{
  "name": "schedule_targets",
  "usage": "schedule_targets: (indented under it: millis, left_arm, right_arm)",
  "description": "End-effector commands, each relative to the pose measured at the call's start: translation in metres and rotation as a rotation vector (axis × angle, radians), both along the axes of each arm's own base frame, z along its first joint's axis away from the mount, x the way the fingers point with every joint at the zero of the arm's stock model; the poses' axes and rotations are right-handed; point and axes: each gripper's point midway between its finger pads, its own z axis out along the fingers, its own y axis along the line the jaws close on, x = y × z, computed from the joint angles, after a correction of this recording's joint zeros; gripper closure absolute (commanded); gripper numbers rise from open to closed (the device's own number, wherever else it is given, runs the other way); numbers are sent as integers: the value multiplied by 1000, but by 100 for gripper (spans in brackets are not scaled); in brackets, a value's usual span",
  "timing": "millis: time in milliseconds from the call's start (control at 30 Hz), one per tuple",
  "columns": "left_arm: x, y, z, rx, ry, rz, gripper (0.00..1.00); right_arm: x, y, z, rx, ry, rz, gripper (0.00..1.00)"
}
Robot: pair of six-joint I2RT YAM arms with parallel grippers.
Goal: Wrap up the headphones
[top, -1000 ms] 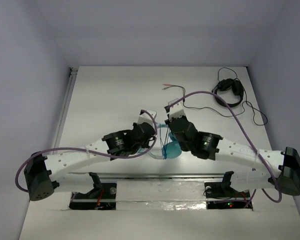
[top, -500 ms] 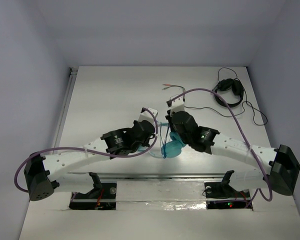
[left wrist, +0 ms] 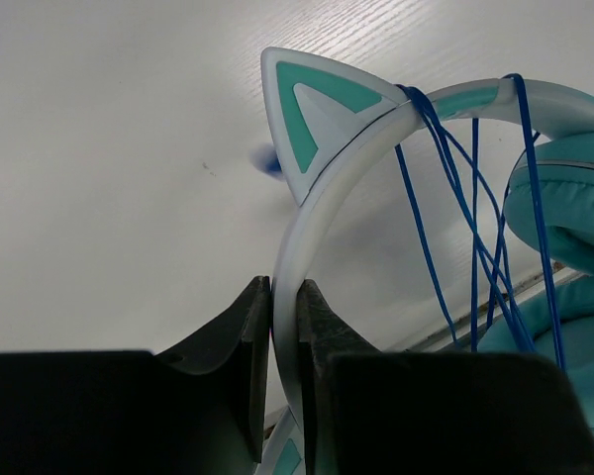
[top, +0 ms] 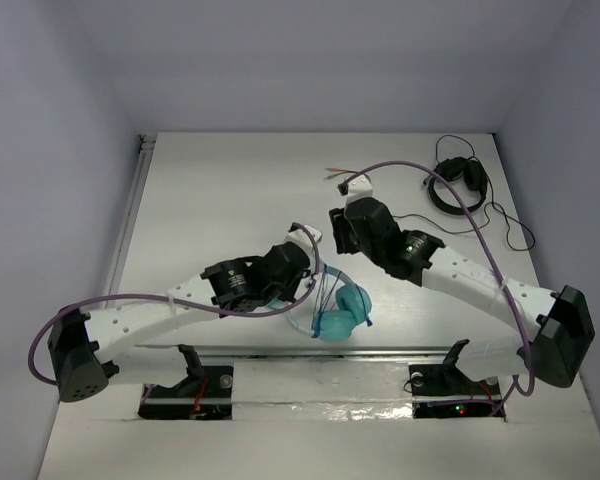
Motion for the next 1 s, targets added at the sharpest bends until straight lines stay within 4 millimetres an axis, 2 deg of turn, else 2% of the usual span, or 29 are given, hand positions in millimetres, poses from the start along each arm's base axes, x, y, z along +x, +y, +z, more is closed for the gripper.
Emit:
schedule_targets:
  millis: [0,67,133,167,267,367,400,433,467,500,533,633,667,733,767,800,867,900,967]
  left_arm:
    - [13,-7,27,-100,-23,23,100]
    - [15,-6,29,-121,-10,20,100]
    - [20,-1,35,-129,-22,39,100]
    - [20,4,37,-112,-24,51,100]
    - [25,13,41,-61,-38,85,100]
    - [27,13,45,-46,-43,91,100]
    - [29,13,47,-40,-47,95,100]
    - [30,14,49,-40,-55,101,100]
    - [32,11,53,-56,-66,102,100]
    - [33,10,56,-66,-73,103,100]
    - [37,11,60,-71,-92,121,100]
    - [50,6,71,-131,-127,189,100]
    - [55,-4,78,-192,-142,201,100]
    - [71,-11,74,-247,-133,267,100]
    - [80,-18,76,-297,-147,287,100]
    - [87,-22,72,-315,-149,301,100]
    - [110,-17,68,-352,-171,355,100]
    - [120,-16,59,-341,-170,375,100]
    - [140,-11,49,-349,-173,407,100]
  right_arm:
    - [-25,8,15,46,88,108,49]
    - [-34,6,17,62,102,125,50]
    - [-42,5,11,77,132,142,56]
    - [-44,3,15,97,120,140,56]
    - [-48,3,12,151,112,133,63]
    - [-45,4,16,211,91,95,72]
    - [-44,-1,20,227,70,66,75]
    - [-42,-1,30,271,47,52,84]
    - [-42,-1,36,301,29,48,89]
    - [-43,-6,35,317,17,29,94]
    - [-45,-8,55,391,-29,27,100]
    - [-53,-20,78,508,-112,23,100]
    - [-56,-24,82,534,-129,15,100]
    - [-57,-39,84,574,-162,-43,100]
    - [-61,-49,96,617,-193,-59,100]
    - [-63,-56,98,630,-207,-83,100]
    - [-71,-69,102,666,-223,-101,98]
    - [-73,-73,102,673,-228,-109,98]
    - [-78,-78,97,683,-217,-111,96]
